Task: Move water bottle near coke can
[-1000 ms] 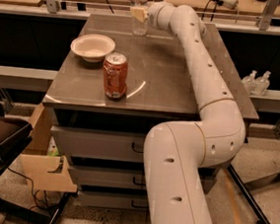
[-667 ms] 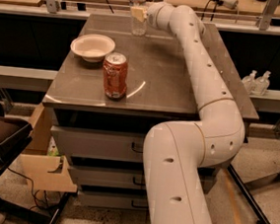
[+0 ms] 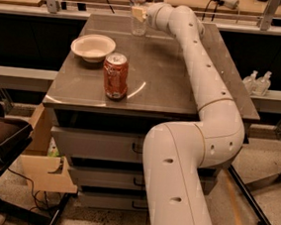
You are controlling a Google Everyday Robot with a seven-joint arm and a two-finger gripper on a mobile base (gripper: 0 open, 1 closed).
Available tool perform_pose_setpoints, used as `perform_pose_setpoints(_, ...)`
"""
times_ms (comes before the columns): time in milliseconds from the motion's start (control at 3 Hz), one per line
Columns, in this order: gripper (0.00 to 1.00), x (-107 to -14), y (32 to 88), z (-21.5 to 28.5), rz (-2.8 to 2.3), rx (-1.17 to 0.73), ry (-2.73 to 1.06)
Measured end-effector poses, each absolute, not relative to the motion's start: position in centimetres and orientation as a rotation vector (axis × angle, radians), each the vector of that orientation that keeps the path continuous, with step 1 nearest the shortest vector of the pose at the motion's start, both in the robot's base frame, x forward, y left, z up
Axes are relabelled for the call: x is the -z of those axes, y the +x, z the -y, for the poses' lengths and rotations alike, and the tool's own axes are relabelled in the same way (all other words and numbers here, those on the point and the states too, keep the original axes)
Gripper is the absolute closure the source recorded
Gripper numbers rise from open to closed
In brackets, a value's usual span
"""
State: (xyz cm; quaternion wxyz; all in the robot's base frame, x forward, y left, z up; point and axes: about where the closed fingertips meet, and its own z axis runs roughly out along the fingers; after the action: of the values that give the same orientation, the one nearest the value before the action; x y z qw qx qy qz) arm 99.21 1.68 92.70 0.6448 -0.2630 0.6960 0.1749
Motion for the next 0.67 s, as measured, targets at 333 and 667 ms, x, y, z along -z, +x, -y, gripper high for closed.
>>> perform_pose_setpoints(333,1.00,-92.8,99.1,-1.7,-1.587,-0.399,-0.603)
perform_pose_setpoints(667,1.00,-93.8,98.4,-1.1,-1.594,-0.388,-0.624)
